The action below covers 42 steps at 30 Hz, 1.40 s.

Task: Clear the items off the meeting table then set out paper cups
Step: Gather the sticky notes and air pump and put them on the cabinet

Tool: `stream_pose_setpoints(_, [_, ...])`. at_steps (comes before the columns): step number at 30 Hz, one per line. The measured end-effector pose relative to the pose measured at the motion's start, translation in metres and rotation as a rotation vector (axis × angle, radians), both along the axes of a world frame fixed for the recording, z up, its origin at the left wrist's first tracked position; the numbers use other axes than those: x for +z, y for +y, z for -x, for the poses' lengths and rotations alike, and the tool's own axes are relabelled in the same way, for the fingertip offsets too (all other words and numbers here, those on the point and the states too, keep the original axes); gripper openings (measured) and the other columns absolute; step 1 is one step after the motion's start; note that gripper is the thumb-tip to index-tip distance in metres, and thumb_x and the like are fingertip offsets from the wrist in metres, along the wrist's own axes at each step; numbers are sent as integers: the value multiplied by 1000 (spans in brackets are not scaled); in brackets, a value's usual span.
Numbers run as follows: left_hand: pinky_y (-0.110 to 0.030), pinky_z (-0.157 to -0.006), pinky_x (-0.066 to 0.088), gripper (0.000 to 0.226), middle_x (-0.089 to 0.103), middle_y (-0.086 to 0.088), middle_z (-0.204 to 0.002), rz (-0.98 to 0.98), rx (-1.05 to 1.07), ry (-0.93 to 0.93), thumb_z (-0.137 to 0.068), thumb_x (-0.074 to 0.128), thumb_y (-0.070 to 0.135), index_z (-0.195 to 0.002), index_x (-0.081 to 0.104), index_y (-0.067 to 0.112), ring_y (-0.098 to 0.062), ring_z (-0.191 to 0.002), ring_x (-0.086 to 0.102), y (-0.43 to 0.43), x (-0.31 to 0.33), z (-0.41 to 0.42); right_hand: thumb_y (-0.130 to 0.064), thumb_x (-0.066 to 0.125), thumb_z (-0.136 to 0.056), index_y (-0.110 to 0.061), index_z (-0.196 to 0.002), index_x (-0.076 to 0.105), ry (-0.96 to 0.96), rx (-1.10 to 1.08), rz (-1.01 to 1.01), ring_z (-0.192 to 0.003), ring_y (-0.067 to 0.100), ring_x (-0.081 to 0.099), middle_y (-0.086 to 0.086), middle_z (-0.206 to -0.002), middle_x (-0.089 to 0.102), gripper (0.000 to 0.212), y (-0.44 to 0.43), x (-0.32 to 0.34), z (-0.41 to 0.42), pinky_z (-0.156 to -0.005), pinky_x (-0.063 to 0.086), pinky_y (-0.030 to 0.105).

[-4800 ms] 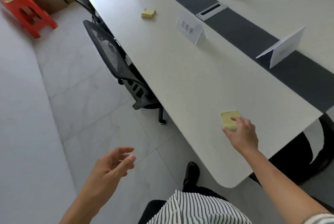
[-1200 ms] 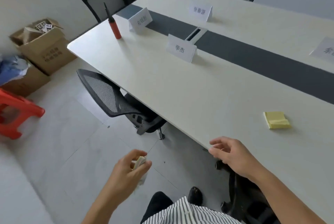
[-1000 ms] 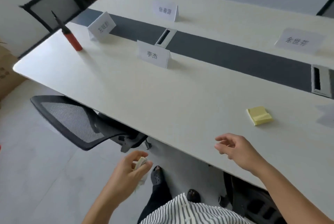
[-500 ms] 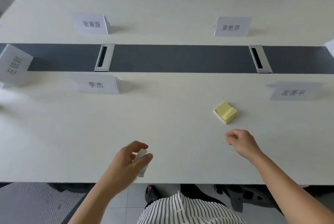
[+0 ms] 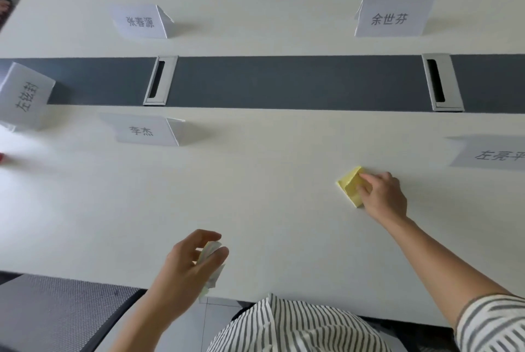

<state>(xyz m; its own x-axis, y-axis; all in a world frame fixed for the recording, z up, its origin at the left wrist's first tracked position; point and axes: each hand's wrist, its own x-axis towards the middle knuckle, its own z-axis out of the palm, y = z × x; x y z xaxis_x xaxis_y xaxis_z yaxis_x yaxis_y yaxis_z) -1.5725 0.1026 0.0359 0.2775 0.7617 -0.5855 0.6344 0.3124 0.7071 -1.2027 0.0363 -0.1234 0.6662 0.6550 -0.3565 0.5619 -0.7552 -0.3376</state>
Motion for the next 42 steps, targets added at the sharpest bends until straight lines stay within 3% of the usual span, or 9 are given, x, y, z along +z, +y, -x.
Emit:
stream_pose_setpoints(4, [-14,-51,46,35,69,-4,-88,-15,-14,21,-70,63,43,-101,65,24,-1,-66,63,-3,2,-13,-41,68,-82,-26,-131,53,13,48,73,-125,33,39,7,-134,46,54,23,-2,0,-95,41,44])
stream_pose_setpoints(9, [-15,-52,47,36,69,-5,-88,-26,19,37,-70,63,43,-100,65,24,-5,-68,63,-9,2,-13,-50,76,-71,-22,-134,42,117,4,180,-117,35,50,13,-129,50,77,39,-2,1,-90,43,38])
stream_pose_setpoints(14, [-14,-54,47,33,70,0,-86,-52,71,22,-70,63,42,-99,65,26,-3,-68,63,-20,3,-9,-36,77,-74,-16,-112,60,177,-12,131,-108,31,57,11,-123,57,47,45,-2,10,-76,39,31])
stream_pose_setpoints(18, [-18,-57,47,29,69,2,-85,-59,125,-6,-72,60,39,-98,65,28,-5,-67,61,-31,7,4,-29,71,-82,-16,-96,58,244,8,13,-90,30,55,10,-112,60,22,43,6,30,-71,37,30])
stream_pose_setpoints(22, [-20,-58,45,22,67,-13,-91,-67,228,-66,-78,58,26,-99,65,28,-10,-67,59,-43,11,24,-24,62,-90,-13,-94,60,554,-14,-208,-87,25,52,5,-94,59,13,47,40,67,-66,38,30])
stream_pose_setpoints(25, [-32,-66,50,24,69,-11,-99,-54,350,-160,-76,56,26,-97,65,33,-31,-88,66,-55,11,46,-23,59,-91,-17,-82,63,767,-24,-291,-81,21,48,0,-80,55,11,50,76,112,-63,35,31])
stream_pose_setpoints(27, [-38,-68,51,29,69,-11,-101,-65,443,-216,-72,57,26,-99,64,36,-34,-93,66,-64,13,64,-22,57,-91,-19,-79,63,926,5,-286,-77,19,48,1,-80,54,14,50,103,147,-64,34,31])
stream_pose_setpoints(34, [-34,-57,47,23,65,-9,-75,-108,784,-368,-67,62,23,-87,61,11,-21,-64,59,-117,33,149,-8,66,-86,-12,-92,69,1284,421,-210,-71,10,63,-1,-78,69,8,21,176,296,-64,49,26])
stream_pose_setpoints(42, [-32,-51,48,20,58,-7,-67,-197,1041,-461,-83,65,29,-69,60,15,-21,-59,56,-218,47,292,-21,77,-69,-6,-94,69,1398,728,12,-73,19,66,7,-80,71,30,-47,194,494,-63,53,28])
